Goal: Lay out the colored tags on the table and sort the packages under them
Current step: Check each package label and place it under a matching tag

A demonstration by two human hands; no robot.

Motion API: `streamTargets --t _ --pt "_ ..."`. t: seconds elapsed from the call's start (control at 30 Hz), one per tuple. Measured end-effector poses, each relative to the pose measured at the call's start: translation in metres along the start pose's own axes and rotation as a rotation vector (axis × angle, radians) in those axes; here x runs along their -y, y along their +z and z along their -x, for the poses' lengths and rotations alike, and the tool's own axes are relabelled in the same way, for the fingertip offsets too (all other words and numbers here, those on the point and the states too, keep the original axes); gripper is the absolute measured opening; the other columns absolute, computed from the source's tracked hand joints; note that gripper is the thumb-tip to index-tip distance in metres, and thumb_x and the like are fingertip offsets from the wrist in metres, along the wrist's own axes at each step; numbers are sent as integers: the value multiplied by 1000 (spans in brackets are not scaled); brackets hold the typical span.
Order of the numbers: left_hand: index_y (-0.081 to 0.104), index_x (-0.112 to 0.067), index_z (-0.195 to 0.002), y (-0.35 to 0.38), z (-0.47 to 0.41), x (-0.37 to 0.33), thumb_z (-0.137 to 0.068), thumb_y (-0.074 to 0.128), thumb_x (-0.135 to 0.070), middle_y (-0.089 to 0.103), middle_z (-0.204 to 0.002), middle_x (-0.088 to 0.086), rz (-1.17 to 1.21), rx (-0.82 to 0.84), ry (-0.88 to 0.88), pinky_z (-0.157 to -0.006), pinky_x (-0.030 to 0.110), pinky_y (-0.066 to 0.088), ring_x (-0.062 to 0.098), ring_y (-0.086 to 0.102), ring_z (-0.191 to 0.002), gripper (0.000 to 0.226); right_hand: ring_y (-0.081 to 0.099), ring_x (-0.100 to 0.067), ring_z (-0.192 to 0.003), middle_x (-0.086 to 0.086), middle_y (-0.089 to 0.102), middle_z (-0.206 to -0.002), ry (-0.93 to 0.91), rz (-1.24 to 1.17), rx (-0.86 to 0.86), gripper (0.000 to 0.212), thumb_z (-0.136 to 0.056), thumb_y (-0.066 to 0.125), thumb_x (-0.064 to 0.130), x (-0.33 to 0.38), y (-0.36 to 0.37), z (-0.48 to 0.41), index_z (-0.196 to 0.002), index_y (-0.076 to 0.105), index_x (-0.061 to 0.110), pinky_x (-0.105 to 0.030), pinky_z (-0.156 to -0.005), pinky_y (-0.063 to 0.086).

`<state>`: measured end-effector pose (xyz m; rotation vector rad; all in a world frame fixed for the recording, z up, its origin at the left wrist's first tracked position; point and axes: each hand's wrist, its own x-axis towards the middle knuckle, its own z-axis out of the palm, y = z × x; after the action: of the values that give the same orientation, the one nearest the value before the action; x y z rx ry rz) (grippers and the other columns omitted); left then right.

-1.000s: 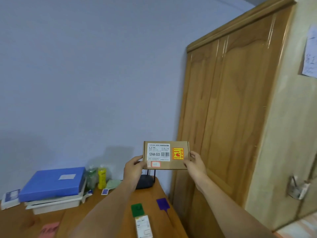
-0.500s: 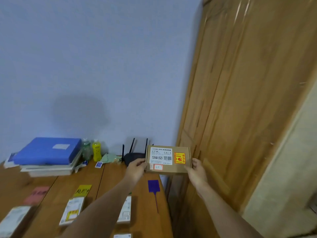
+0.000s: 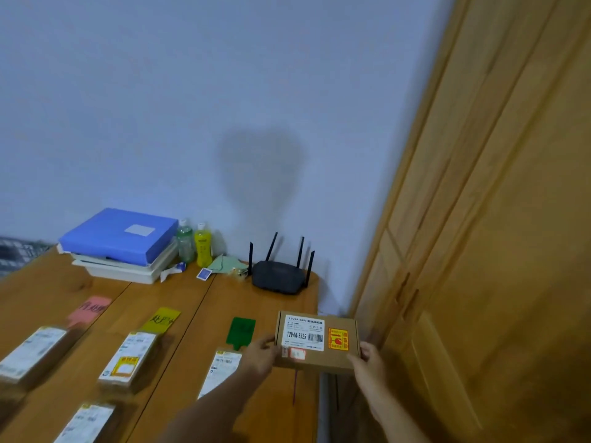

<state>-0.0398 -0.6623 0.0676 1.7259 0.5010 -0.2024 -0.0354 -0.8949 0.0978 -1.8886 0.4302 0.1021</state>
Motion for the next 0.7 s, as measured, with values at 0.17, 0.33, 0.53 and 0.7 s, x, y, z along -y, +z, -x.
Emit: streamTargets --t 0.17,0.33,0.53,0.7 --pt "50 -12 -144 24 -31 34 -99 58 -18 60 -107 2 -24 -19 -64 -80 33 54 18 60 -95 46 53 -5 -88 9 56 -99 39 31 70 33 -97 61 12 -40 14 -43 -127 52 18 -19 -67 42" --pt "54 -18 -140 36 -61 63 -97 59 -19 63 -107 2 -48 -32 -109 -86 41 54 19 62 -95 43 55 -2 -88 3 60 -108 84 -2 113 36 -95 63 16 -73 33 -72 -129 52 17 -20 -67 44" --pt "58 -21 -135 50 -77 90 -99 56 -20 67 -114 4 -80 -54 -128 -83 38 54 22 63 -103 37 54 2 -85 8 59 -103 123 -27 110 35 -94 65 16 -102 45 -86 -126 51 22 -19 -65 41" --pt "53 -13 -139 54 -68 100 -101 52 -18 63 -116 5 -183 -96 -186 -65 23 44 18 57 -99 38 56 -10 -98 2 58 -115 140 -6 167 39 -95 64 17 -122 54 -74 -132 51 18 -18 -66 43"
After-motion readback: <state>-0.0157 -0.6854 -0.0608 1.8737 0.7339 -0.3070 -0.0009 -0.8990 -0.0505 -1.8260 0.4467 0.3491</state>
